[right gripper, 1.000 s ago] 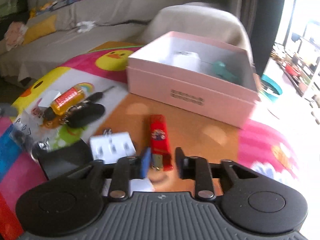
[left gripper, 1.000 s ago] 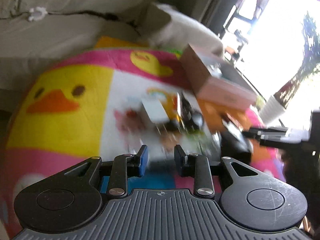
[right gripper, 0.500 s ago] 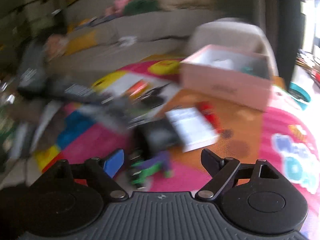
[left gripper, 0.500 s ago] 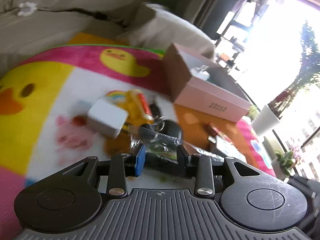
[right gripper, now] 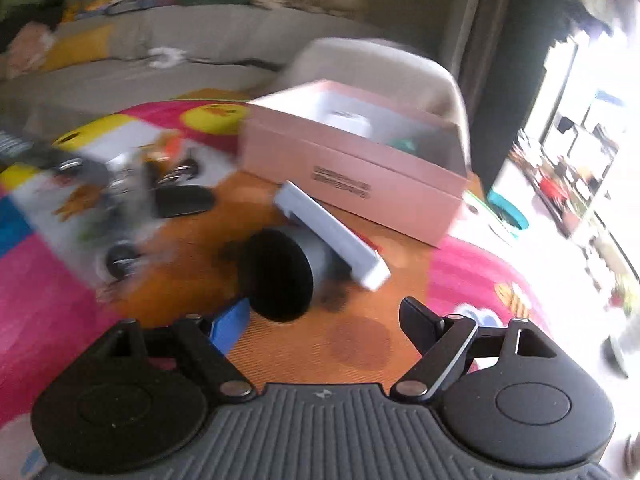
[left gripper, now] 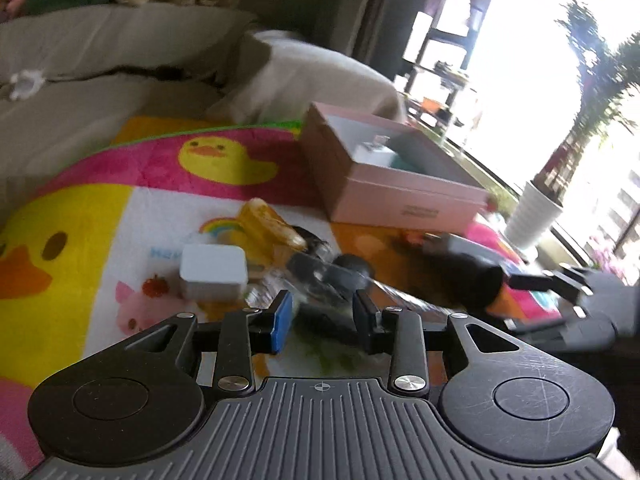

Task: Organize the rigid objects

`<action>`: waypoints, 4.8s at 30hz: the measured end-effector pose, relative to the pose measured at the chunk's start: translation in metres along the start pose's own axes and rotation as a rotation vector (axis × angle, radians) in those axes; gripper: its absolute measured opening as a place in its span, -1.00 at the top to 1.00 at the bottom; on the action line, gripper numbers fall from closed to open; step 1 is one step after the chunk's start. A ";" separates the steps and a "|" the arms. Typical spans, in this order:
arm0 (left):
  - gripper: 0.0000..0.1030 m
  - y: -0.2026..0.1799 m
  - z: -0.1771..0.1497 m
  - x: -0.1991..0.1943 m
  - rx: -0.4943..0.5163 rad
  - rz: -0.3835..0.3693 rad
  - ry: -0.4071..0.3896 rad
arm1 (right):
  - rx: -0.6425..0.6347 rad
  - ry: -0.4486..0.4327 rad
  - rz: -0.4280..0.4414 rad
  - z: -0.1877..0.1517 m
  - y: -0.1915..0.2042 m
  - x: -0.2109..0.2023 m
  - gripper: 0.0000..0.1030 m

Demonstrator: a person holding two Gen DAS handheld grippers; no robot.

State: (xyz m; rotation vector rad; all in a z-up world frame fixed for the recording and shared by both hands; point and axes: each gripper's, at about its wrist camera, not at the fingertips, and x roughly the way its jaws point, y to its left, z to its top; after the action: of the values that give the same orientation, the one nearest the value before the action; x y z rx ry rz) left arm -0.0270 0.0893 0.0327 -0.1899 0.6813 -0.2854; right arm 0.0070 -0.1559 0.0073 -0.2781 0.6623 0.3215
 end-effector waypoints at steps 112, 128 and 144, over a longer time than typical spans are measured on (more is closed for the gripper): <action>0.52 -0.046 -0.059 -0.013 0.021 -0.056 0.027 | 0.204 0.005 0.080 0.024 -0.008 -0.088 0.07; 0.47 -0.070 0.153 0.096 0.118 -0.036 -0.136 | 0.352 -0.105 -0.034 0.041 -0.089 -0.080 0.07; 0.45 -0.014 0.099 0.077 0.112 -0.035 -0.092 | 0.339 -0.187 -0.018 0.123 -0.109 0.005 0.07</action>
State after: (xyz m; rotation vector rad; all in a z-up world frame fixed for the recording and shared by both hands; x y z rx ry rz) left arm 0.0909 0.0590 0.0665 -0.1069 0.5700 -0.3455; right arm 0.1201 -0.2119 0.1128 0.0695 0.5185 0.2097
